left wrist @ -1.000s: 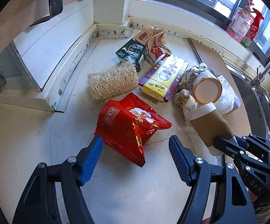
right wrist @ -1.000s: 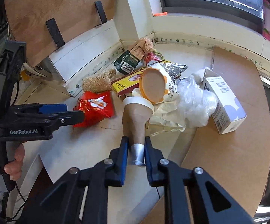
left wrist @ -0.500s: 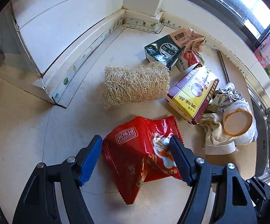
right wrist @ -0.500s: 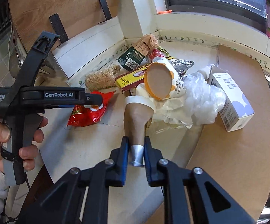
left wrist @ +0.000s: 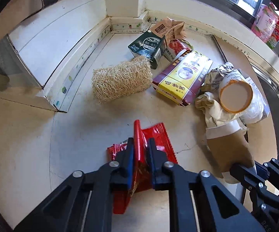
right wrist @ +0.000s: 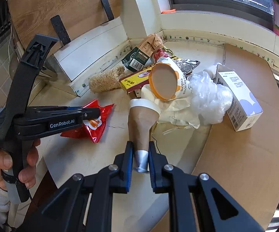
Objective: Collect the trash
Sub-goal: 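Grasp the red wrapper with the left gripper while the right gripper grasps the brown paper cup, then lower the red wrapper and paper cup into the bin and release both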
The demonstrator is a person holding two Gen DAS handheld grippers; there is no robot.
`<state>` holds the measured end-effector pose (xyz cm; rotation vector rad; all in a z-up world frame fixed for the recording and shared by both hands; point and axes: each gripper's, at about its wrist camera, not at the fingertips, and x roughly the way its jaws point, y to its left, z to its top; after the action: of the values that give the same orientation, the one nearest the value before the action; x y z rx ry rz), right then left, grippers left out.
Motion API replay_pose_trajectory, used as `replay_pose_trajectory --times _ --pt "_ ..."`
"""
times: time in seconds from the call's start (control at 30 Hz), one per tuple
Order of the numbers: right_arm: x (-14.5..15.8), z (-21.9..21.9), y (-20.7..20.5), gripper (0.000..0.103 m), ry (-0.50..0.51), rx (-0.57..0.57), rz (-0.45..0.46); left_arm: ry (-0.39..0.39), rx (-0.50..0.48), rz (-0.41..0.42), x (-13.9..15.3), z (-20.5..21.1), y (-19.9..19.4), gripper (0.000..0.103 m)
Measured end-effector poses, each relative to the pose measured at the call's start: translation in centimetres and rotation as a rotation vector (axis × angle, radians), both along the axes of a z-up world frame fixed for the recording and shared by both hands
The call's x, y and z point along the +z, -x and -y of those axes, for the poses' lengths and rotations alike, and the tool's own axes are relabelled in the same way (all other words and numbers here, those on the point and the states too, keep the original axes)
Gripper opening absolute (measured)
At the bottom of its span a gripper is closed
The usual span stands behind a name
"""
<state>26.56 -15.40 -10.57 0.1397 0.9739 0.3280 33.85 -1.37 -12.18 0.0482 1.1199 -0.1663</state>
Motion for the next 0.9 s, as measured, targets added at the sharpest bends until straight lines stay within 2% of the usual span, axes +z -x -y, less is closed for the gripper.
replay_pose_trajectory --times 0.17,0.4,0.5,0.73,0.9 --pt "1.0 -0.5 1.7 0.014 0.0 0.008 0.005 0.007 -0.031 0.064 2.6 -0.1 2.8 0.007" --pt "4.5 -0.9 6.3 0.014 -0.007 0.03 0.071 0.117 -0.081 0.132 7.0 -1.7 8.4 0.007" --pt "5.8 -1.1 8.6 0.014 -0.009 0.046 0.094 0.165 -0.103 0.142 8.0 -2.6 11.4 0.007" --pt "6.9 -1.9 14.5 0.014 -0.007 0.11 0.1 0.243 -0.146 0.106 7.6 -3.7 18.4 0.007" --pt "5.2 -2.7 18.7 0.014 0.003 0.158 0.069 0.285 -0.181 0.065 5.6 -3.8 22.6 0.007"
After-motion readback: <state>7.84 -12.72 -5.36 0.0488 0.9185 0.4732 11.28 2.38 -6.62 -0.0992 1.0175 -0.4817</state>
